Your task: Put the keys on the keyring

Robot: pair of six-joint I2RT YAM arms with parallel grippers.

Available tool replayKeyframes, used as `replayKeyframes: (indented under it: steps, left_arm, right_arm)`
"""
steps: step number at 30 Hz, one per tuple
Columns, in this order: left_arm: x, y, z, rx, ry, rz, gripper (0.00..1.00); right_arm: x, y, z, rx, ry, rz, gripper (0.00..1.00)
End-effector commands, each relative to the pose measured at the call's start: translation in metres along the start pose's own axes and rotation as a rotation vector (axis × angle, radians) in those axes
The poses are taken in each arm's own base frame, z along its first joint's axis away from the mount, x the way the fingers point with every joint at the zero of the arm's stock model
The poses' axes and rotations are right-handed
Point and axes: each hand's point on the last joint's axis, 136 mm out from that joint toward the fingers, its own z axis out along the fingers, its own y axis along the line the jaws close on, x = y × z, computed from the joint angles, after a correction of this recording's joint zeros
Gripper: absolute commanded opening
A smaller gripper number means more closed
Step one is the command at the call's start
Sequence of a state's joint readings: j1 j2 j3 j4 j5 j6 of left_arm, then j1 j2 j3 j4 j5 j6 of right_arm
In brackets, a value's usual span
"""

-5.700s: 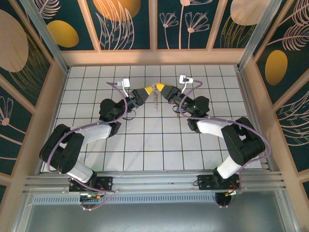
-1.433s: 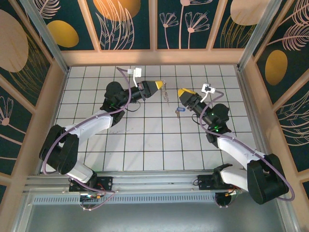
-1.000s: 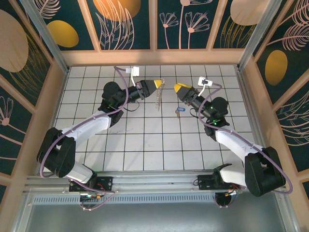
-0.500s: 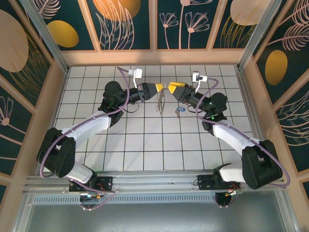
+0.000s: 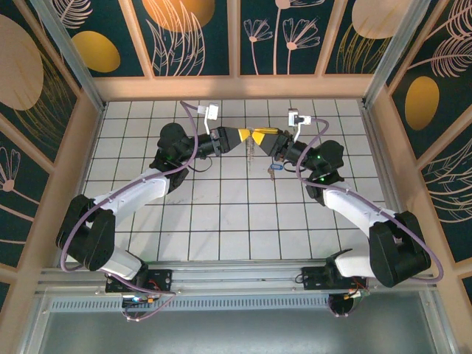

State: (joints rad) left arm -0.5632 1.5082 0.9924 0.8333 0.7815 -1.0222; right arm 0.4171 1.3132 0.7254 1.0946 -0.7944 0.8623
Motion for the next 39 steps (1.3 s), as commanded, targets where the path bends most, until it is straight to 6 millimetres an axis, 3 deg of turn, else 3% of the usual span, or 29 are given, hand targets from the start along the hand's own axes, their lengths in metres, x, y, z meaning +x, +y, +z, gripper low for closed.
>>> replayKeyframes:
  steps: [1,13,18,23,24,26,30,34,39]
  left_arm:
    - [-0.007,-0.016,0.004,0.048,-0.001,0.063,0.00]
    - [-0.005,-0.016,0.006,0.057,0.014,0.063,0.00]
    - [-0.004,-0.017,0.007,0.060,0.018,0.064,0.00]
    - [-0.006,-0.015,0.006,0.049,-0.001,0.057,0.00]
    - [-0.008,-0.016,0.005,0.045,-0.015,0.057,0.03]
    - [-0.015,-0.019,0.001,0.043,-0.070,0.053,0.24]
    - [-0.028,-0.026,-0.015,0.047,-0.208,0.041,0.47]
    - [-0.035,-0.030,-0.028,0.055,-0.305,0.021,0.51]
    - [-0.035,-0.028,-0.029,0.058,-0.317,0.012,0.50]
  right_arm:
    - [-0.007,0.015,0.006,-0.055,-0.002,-0.063,0.25]
    - [-0.009,0.014,0.009,-0.059,-0.003,-0.058,0.21]
    - [-0.008,0.013,0.010,-0.061,0.002,-0.059,0.00]
    - [-0.009,0.009,0.009,-0.041,-0.020,-0.055,0.00]
    - [-0.011,0.008,0.008,-0.032,-0.031,-0.054,0.00]
    - [-0.015,0.005,0.006,-0.013,-0.061,-0.046,0.00]
    - [-0.021,0.000,0.003,0.009,-0.122,-0.021,0.00]
    - [-0.028,-0.005,-0.001,0.026,-0.187,0.011,0.00]
    - [-0.031,-0.007,-0.002,0.017,-0.232,0.053,0.00]
